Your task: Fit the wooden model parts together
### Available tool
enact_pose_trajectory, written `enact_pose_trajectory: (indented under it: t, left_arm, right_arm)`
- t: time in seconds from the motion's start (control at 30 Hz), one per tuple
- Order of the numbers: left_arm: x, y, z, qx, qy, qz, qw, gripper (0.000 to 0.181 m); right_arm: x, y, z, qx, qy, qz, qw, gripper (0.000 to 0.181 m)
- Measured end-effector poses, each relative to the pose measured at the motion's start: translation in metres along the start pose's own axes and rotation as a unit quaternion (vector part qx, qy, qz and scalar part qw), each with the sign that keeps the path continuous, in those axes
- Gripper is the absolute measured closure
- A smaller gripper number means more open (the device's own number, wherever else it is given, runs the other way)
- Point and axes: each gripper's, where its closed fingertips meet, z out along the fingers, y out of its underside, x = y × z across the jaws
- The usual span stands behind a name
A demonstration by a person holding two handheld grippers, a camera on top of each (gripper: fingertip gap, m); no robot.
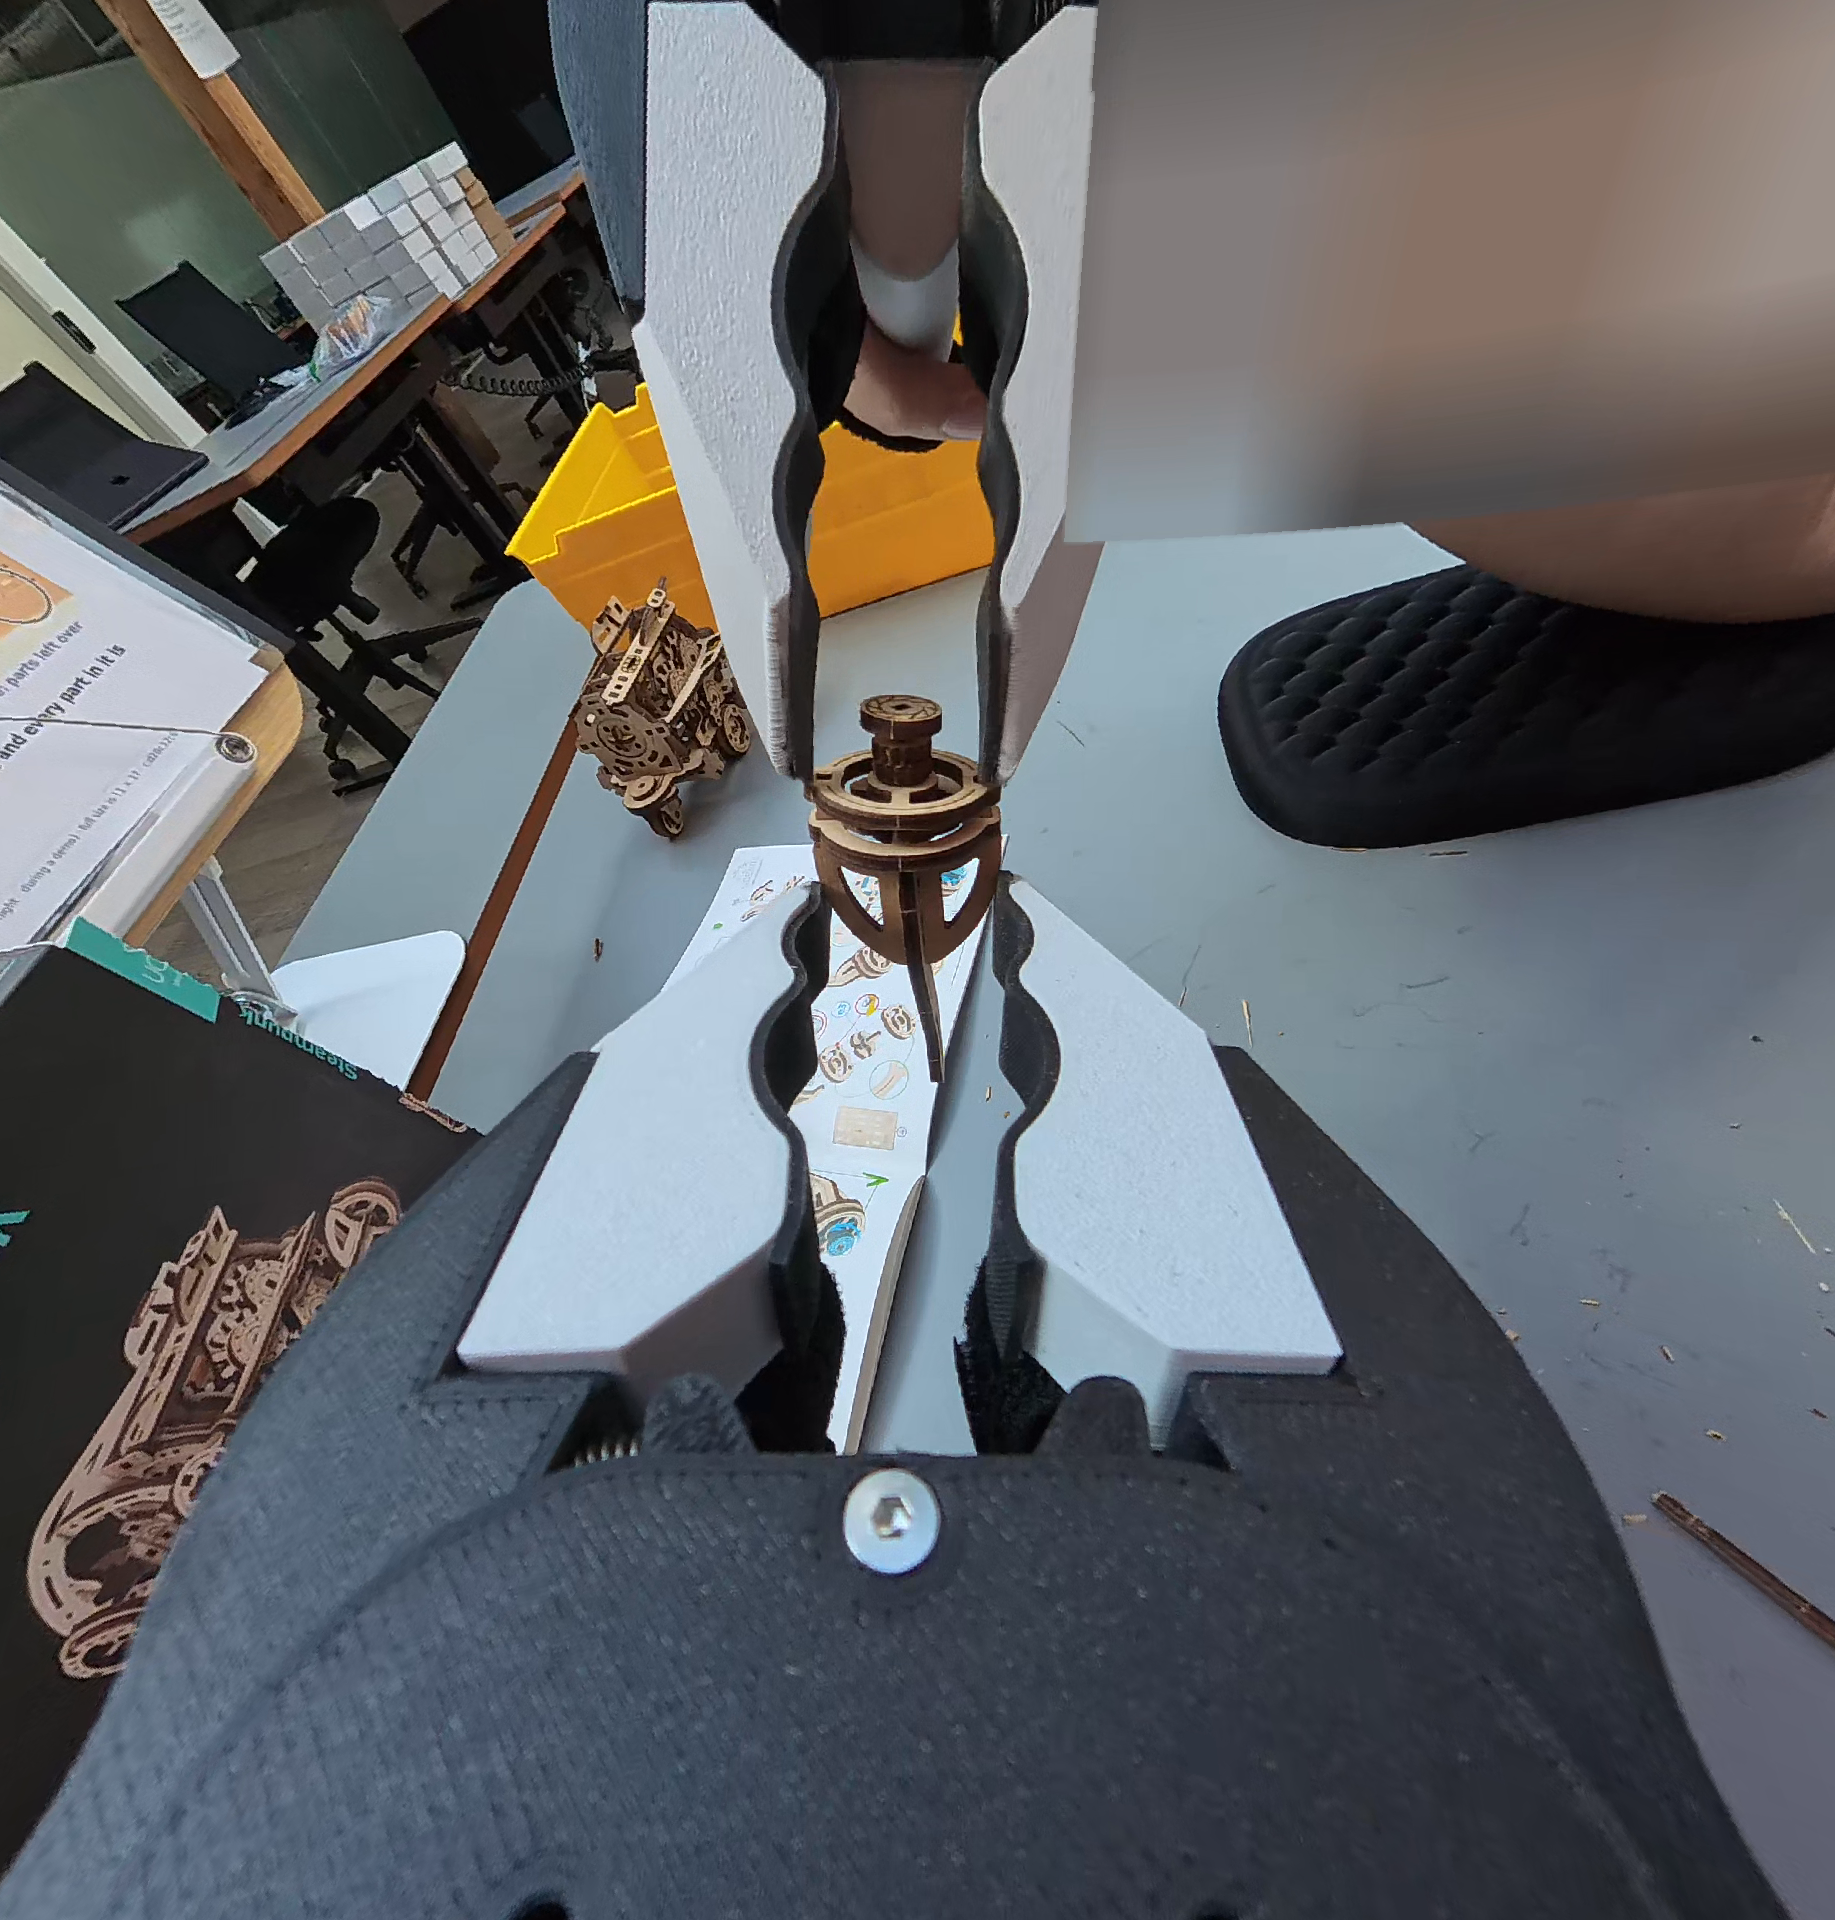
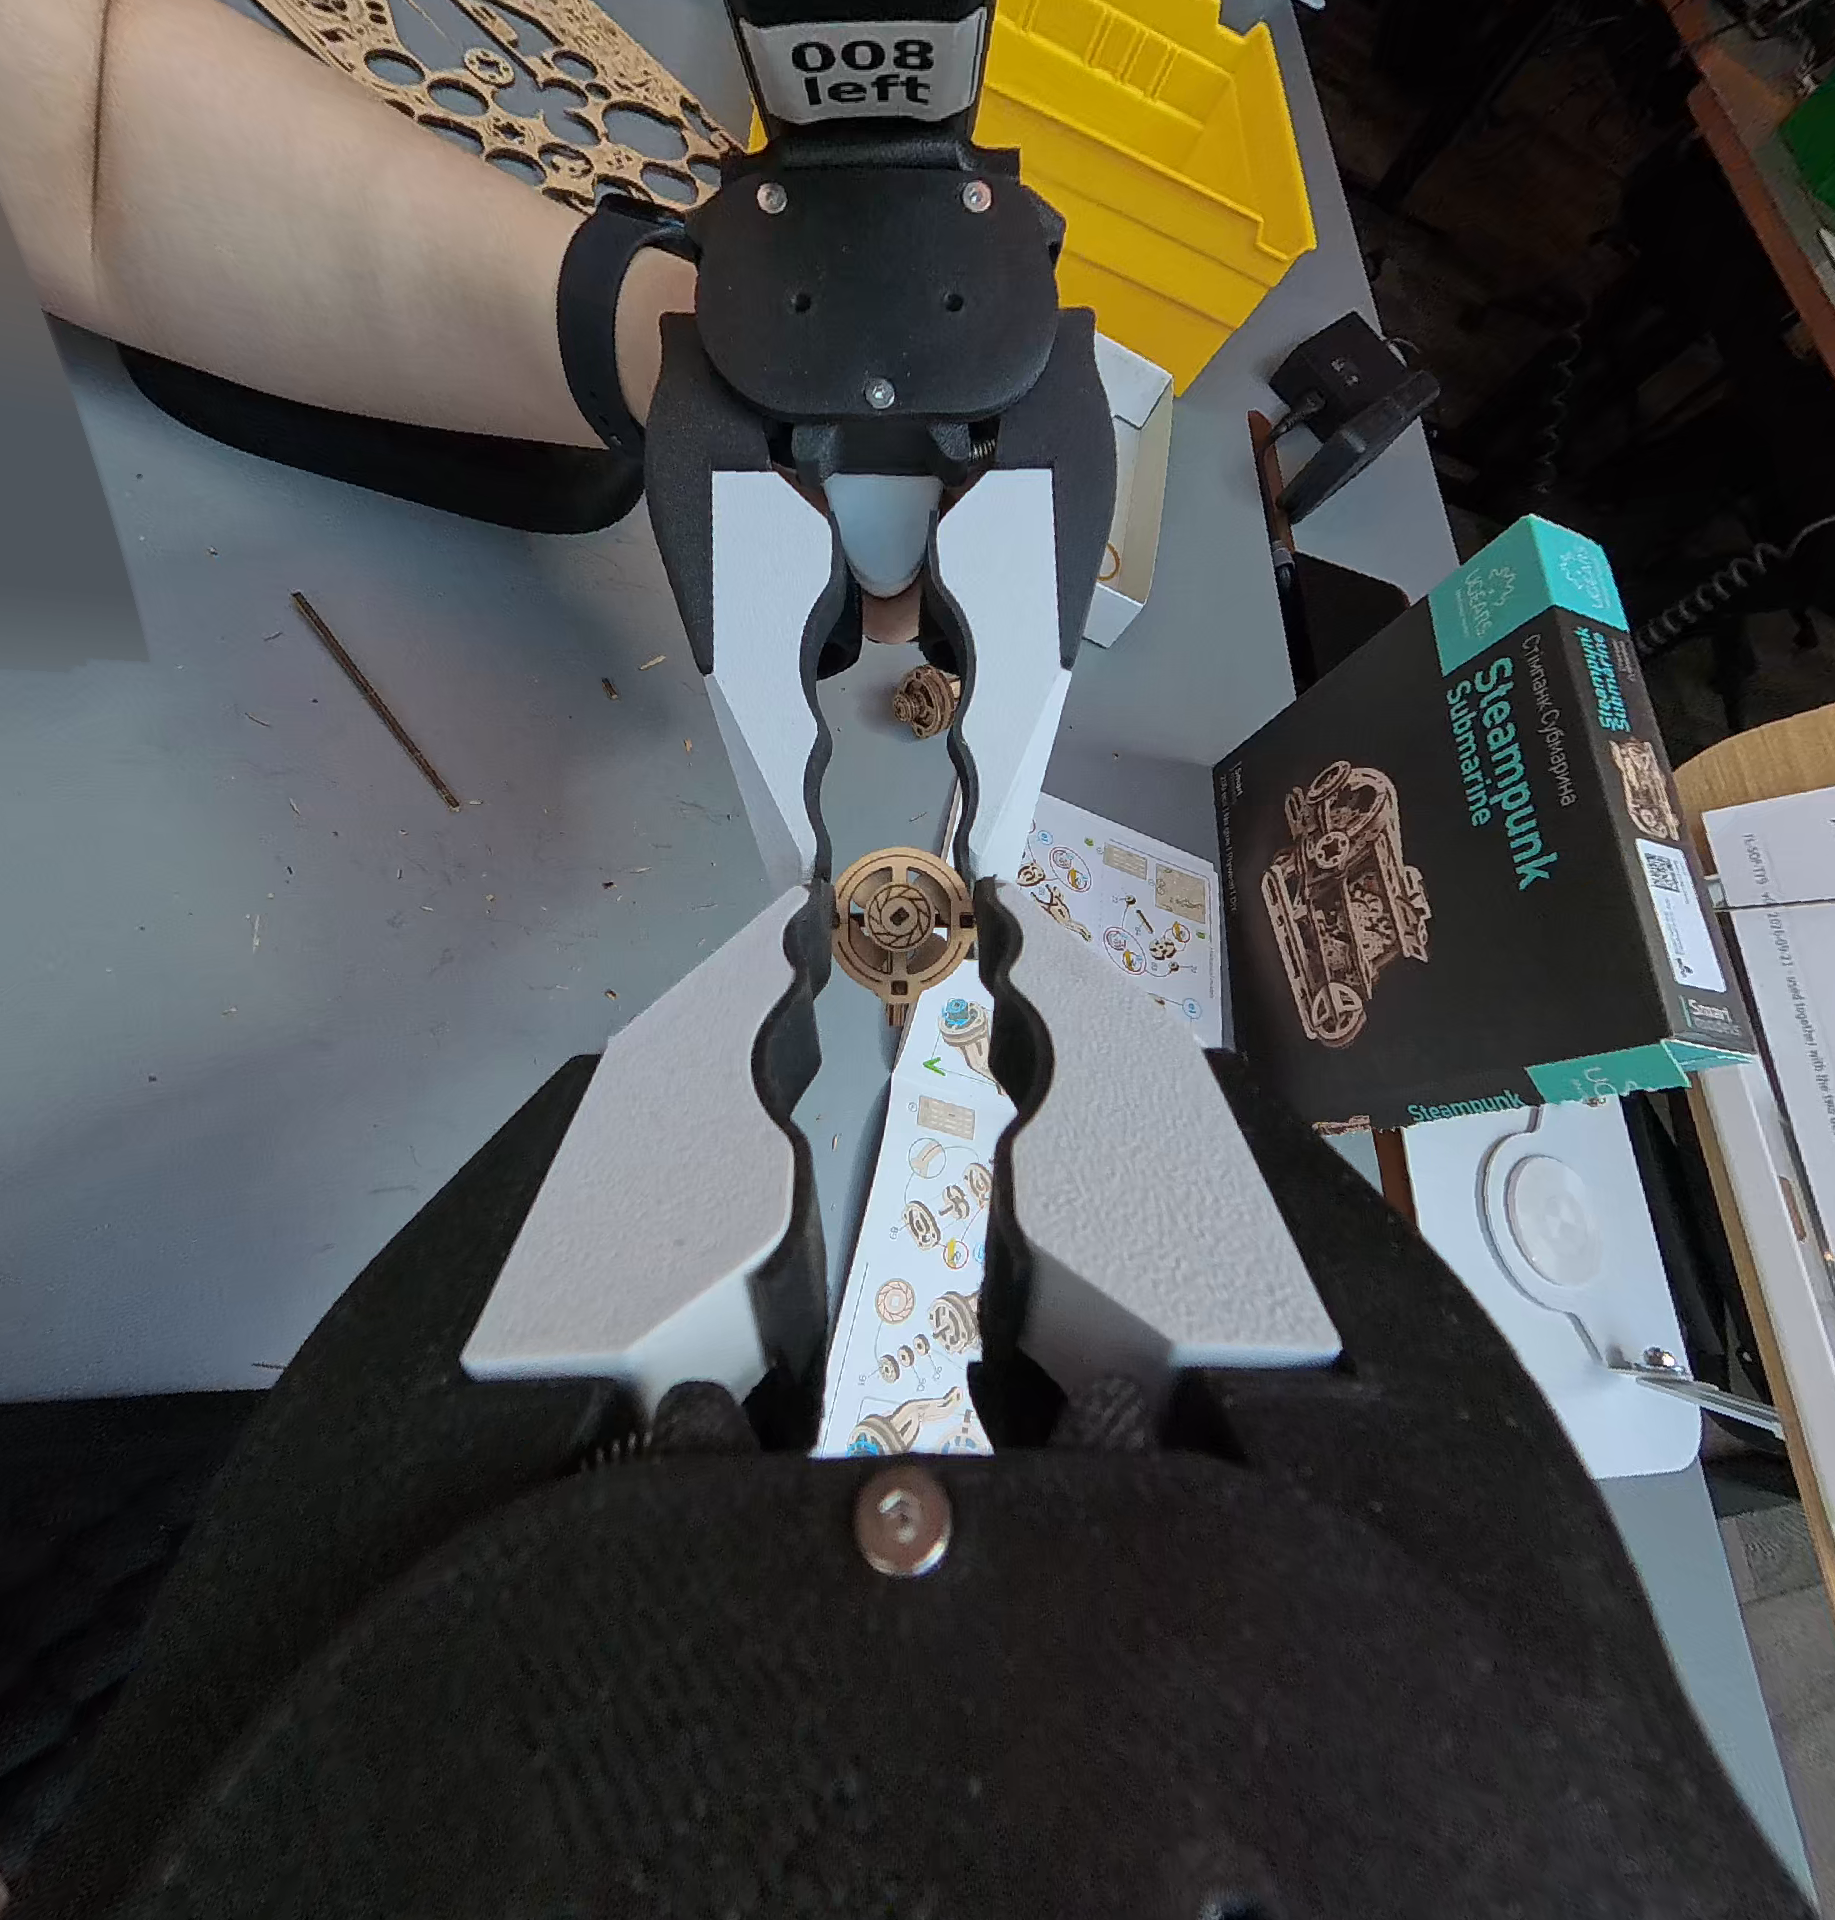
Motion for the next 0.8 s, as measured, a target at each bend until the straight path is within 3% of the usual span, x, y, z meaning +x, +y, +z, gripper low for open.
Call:
enact_pose_trajectory:
  t: [0.8]
  left_arm:
    - [-0.0025,0.0002,-0.0002,-0.004,-0.008,0.002,1.000,0.152]
  right_arm:
    - [-0.0001,-0.0005,-0.0010,0.002,0.000,0.003,1.000,0.154]
